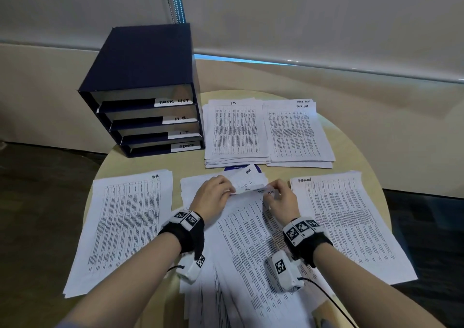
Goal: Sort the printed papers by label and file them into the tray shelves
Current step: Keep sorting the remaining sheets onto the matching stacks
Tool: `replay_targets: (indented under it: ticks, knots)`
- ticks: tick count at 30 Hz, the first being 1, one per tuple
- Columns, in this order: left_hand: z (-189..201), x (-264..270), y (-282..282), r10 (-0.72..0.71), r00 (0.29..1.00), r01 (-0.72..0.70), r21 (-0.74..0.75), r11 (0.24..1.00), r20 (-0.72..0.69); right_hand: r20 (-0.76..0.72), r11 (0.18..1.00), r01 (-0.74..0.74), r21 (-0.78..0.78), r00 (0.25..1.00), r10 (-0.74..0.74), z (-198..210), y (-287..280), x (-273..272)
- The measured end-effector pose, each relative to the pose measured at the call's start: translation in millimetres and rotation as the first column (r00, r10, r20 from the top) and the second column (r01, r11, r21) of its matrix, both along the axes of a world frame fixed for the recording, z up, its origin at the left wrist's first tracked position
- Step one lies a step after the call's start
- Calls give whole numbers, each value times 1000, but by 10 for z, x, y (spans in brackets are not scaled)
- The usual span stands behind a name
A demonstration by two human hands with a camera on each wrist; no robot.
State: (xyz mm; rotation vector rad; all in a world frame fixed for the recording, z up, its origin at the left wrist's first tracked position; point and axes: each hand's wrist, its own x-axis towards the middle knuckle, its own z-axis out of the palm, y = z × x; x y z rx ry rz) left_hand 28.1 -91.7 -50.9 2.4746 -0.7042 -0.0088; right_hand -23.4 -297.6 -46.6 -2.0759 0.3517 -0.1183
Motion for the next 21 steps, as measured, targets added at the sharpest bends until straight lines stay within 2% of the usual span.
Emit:
replay_targets:
  ticks: [2,5,7,9,11,13,17,21]
  knots:
    - [48,-18,-18,25,987,-34,-53,998,-159,10,1000,-18,-16,1000,18,-40,-3,18]
    - [85,-28,-51,112,915,-202,-199,959,-388,-75,989,-57,137,995,68,-59,8,38]
    - [91,-23,-76,161,871,-300,-242,923,-465,-91,980,-69,189,992,87,-41,16,40]
    - [77,35,-97,191,868,-289,-155,945,-458,-43,985,-84,148,995,91,-31,25,35]
    - [63,90,-109,223,890,-231,29,972,-398,-21,989,-72,132,997,76,-34,28,17]
    - [60,95,-128,226,919,-199,114,973,-322,-6,992,-48,119,999,49,-54,16,-2]
    - [64,49,-120,177,964,-159,105,982,-198,-22,991,-12,134,1000,15,-54,-7,-45]
    - [108,70,-94,165,962,-148,90,985,-217,-27,996,-43,74,999,45,-75,-10,-47]
